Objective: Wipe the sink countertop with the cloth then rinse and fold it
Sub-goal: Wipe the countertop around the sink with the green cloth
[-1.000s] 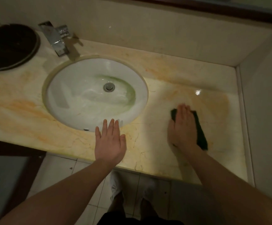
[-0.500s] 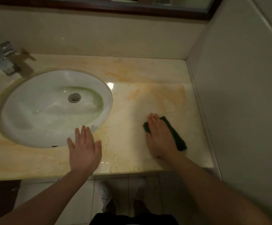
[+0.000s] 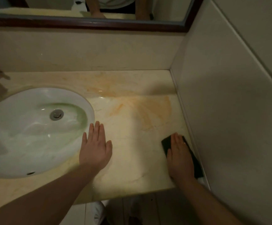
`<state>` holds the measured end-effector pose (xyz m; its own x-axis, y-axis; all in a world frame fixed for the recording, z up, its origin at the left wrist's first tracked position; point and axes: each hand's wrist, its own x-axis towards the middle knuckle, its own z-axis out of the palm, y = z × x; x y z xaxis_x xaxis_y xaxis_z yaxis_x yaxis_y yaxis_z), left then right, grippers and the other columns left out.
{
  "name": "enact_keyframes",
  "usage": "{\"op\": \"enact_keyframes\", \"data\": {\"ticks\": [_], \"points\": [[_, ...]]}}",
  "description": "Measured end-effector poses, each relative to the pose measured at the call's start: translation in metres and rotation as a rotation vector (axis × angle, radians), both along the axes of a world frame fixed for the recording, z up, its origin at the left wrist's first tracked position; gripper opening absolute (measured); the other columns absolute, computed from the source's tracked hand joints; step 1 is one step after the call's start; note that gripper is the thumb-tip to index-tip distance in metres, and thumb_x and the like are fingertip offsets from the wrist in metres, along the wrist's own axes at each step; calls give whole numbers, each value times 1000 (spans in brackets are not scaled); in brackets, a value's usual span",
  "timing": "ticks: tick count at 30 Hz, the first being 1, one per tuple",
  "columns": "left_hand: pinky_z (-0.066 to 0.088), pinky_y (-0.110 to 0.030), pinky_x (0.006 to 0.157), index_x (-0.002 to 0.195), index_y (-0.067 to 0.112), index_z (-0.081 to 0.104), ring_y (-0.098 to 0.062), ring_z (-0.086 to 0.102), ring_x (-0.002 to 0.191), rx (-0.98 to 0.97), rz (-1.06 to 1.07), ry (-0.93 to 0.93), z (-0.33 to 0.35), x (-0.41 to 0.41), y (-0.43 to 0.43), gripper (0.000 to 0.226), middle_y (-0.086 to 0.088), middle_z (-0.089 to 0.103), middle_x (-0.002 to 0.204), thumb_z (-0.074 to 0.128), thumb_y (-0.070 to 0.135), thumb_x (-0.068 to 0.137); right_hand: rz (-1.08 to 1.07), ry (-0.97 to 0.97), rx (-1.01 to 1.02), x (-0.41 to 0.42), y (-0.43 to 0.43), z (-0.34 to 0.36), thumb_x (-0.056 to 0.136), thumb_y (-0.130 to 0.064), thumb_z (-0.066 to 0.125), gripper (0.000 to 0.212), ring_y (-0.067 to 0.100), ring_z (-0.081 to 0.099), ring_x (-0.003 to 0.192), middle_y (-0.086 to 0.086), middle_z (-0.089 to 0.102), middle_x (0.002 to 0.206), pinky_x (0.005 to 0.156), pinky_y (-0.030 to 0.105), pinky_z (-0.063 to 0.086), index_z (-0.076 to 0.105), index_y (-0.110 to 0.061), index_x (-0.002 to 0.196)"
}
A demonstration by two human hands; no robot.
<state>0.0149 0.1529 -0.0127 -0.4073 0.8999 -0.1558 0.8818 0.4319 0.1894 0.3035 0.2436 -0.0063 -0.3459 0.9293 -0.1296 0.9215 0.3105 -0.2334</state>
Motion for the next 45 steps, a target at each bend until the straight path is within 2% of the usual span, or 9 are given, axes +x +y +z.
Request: {"op": "enact_keyframes", "data": {"ticks": [8,13,17,19,24,28,36,41,45], "points": [[7,-47,122,155,8,1,-24,-9,150,18,-27,0,-4,-2,0,70,-9,-5,163,16,43,97,-190,-23,43,-90,129,-1,101,-26,27,58,29,14,147,18,15,159,121,38,11,14,4,149],[7,-47,122,155,8,3,-23,-8,150,24,-31,-13,-3,-2,0,68,-9,-3,163,15,42,97,168,63,59,-156,42,5,97,-26,34,61,28,18,146,13,17,159,121,43,14,17,-2,150],[8,-48,122,155,7,6,-24,-6,150,29,-37,-10,-2,-3,-1,68,-11,0,163,16,39,96,381,42,3,-114,-36,5,95,-29,41,66,22,15,147,7,14,158,121,38,15,12,-9,150],[6,-47,122,155,8,5,-23,-8,150,33,-39,-21,-2,-4,0,68,-10,-2,163,17,39,96,264,16,15,-73,-41,-2,92,-28,43,66,22,22,144,7,16,156,120,33,12,14,-9,149],[4,-46,122,155,9,-1,-22,-12,150,17,-32,-17,0,-2,0,69,-8,-7,163,15,41,96,-22,-27,32,-32,12,-1,97,-34,12,60,24,17,147,9,8,158,120,36,14,5,-6,150],[3,-44,122,155,9,-1,-22,-12,150,9,-17,-9,1,-1,0,68,-8,-7,163,17,40,97,-116,26,36,-84,57,2,100,-30,23,61,25,8,148,13,7,161,121,39,11,5,-2,151],[1,-44,122,155,11,-5,-20,-16,149,-9,-8,-9,1,-2,1,67,-6,-11,163,12,40,97,417,43,54,-152,9,7,100,-30,27,60,21,3,149,8,5,161,118,34,0,6,-7,152],[2,-34,122,155,11,11,-17,-1,151,261,51,-236,19,2,14,64,3,5,161,17,35,96,386,108,4,-188,26,4,102,-28,26,58,20,1,149,4,1,160,118,30,-1,5,-7,152],[23,-27,118,156,19,12,-10,21,147,421,164,-611,45,14,68,59,5,15,163,23,33,100,339,521,-357,-224,57,28,102,-17,36,43,23,38,138,7,42,149,106,17,29,38,-7,143]]}}
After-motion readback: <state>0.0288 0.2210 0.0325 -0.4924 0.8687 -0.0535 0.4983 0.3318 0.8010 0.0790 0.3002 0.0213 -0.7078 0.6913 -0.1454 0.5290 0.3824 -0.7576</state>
